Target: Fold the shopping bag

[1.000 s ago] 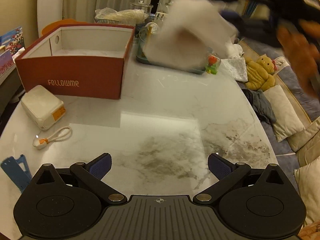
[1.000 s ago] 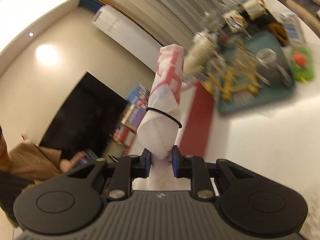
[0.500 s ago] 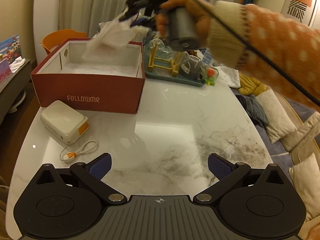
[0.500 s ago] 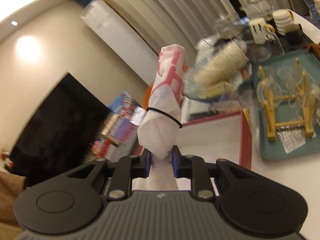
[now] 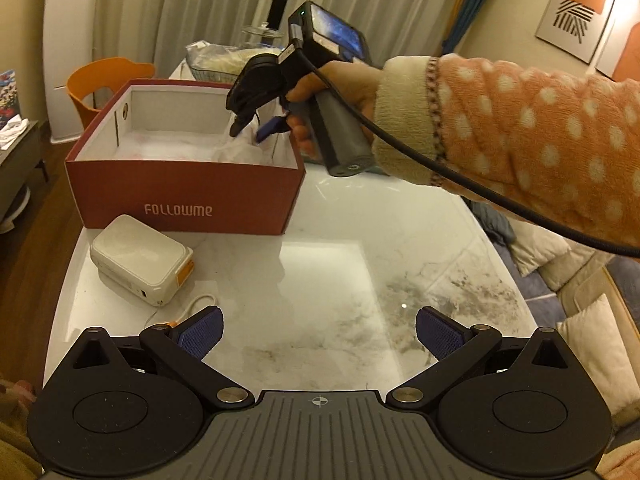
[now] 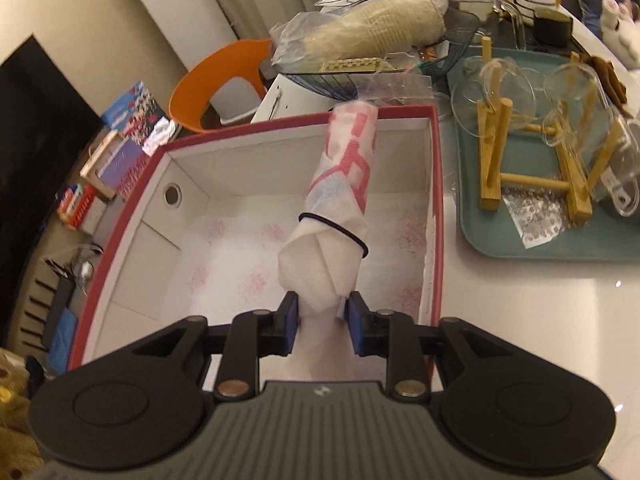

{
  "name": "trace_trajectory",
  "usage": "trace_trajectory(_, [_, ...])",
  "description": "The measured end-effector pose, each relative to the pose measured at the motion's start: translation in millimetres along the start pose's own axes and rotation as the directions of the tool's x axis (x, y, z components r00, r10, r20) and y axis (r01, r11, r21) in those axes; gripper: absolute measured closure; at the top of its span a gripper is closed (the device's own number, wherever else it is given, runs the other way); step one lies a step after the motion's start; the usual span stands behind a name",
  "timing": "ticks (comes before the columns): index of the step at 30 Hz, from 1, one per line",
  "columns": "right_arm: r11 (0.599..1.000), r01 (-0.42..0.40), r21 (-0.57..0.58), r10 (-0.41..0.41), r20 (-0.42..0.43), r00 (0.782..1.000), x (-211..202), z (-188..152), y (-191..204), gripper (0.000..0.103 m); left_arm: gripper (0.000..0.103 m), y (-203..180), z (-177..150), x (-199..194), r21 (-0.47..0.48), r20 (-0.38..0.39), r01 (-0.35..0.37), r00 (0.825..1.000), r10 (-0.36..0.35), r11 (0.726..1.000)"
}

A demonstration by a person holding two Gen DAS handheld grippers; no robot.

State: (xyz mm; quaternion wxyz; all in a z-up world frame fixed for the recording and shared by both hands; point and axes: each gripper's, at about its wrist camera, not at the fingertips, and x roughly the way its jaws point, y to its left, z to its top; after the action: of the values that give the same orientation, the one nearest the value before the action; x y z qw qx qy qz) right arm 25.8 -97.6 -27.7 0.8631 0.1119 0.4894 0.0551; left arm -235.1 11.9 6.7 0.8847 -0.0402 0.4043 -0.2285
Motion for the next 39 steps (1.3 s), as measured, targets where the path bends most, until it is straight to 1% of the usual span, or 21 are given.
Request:
trace_trajectory(1, [1.0,0.002,-0.022,-0.001,0.004,1.0,-1.6,1.5,0.6,0.055,0.0,-2.6,2.0,2.6,-0.007,-0.003,-0.011,1.0,0.011,1.0])
trace_trajectory(2, [0.999,-0.01,-0.044,0.011,0.01,1.0,-3.5,3.4,-0.1,0.045,0.0,-5.8,5.0,4.7,-0.014,-0.005,-0.022,1.0,0.022,1.0])
trace_trajectory(4, [0.996,-0.032,-0.089,0.034,0.027,0.999,-15.1,1.9,-1.8,0.039,0.0,-13.0,12.2,7.1,-0.031,0.001,-0.053,0.999,0.053,0.998])
trace_trajectory(6, [0.989,-0.032,-0.145,0.04,0.054,0.998,-33.3,-3.2,-6.7,0.036,0.0,-18.2,22.6,9.7,-0.069,0.02,-0.12,0.992,0.121,0.99])
trace_trajectory(7, [0.983,-0.042,-0.176,0.055,0.066,0.996,-44.1,-6.0,-10.9,0.034,0.0,-19.3,28.3,11.9,-0.093,0.027,-0.162,0.986,0.165,0.982])
trace_trajectory(8, [0.978,-0.048,-0.203,0.064,0.071,0.995,-53.7,-8.0,-15.7,0.029,0.0,-19.2,34.7,14.4,-0.121,0.031,-0.205,0.977,0.21,0.971])
trace_trajectory(10, [0.965,-0.043,-0.26,0.065,0.077,0.995,-73.7,-13.1,-25.7,0.022,0.0,-17.2,50.2,21.4,-0.163,0.026,-0.272,0.96,0.28,0.948])
trace_trajectory(11, [0.957,-0.039,-0.287,0.065,0.08,0.995,-83.4,-15.0,-30.2,0.018,0.0,-16.2,58.7,25.3,-0.173,0.024,-0.296,0.952,0.305,0.939])
trace_trajectory(14, [0.933,-0.008,-0.359,0.043,0.088,0.995,-103.7,-20.0,-37.5,0.007,0.0,-13.0,88.7,38.0,-0.145,0.034,-0.342,0.936,0.35,0.928])
trace_trajectory(17, [0.907,0.052,-0.418,-0.014,0.092,0.996,-113.3,-23.7,-32.1,0.007,0.0,-3.1,119.3,50.3,-0.097,0.031,-0.376,0.924,0.38,0.922])
trace_trajectory(19, [0.896,0.08,-0.437,-0.039,0.101,0.994,-112.5,-24.9,-25.8,0.007,0.0,6.6,136.1,59.9,-0.068,0.021,-0.395,0.918,0.397,0.916])
trace_trajectory(21, [0.899,0.107,-0.424,-0.059,0.125,0.99,-109.6,-24.9,-20.1,0.005,0.0,16.7,149.3,74.4,-0.027,-0.015,-0.42,0.908,0.42,0.907])
trace_trajectory(23, [0.905,0.125,-0.407,-0.08,0.126,0.989,-105.7,-22.2,-13.4,0.005,0.0,23.9,158.7,85.9,0.023,-0.03,-0.452,0.891,0.452,0.892])
trace_trajectory(24, [0.905,0.132,-0.403,-0.087,0.127,0.988,-103.5,-20.8,-9.2,0.005,0.0,26.9,161.8,90.5,0.047,-0.03,-0.459,0.887,0.461,0.887])
trace_trajectory(26, [0.904,0.155,-0.399,-0.107,0.14,0.984,-97.0,-18.3,-2.6,0.005,0.0,34.8,168.7,98.7,0.068,-0.037,-0.459,0.886,0.462,0.886])
trace_trajectory(30, [0.902,0.194,-0.385,-0.15,0.143,0.978,-80.9,-12.1,5.8,0.005,0.0,55.2,175.2,111.7,0.075,-0.059,-0.421,0.903,0.426,0.904])
trace_trajectory(33, [0.903,0.203,-0.38,-0.161,0.139,0.977,-72.1,-9.4,8.9,0.005,0.0,64.6,175.5,119.8,0.077,-0.073,-0.404,0.91,0.409,0.912])
trace_trajectory(39, [0.889,0.24,-0.389,-0.202,0.136,0.97,-57.2,-7.8,12.7,0.005,0.0,74.3,172.5,137.8,0.067,-0.099,-0.359,0.926,0.364,0.931])
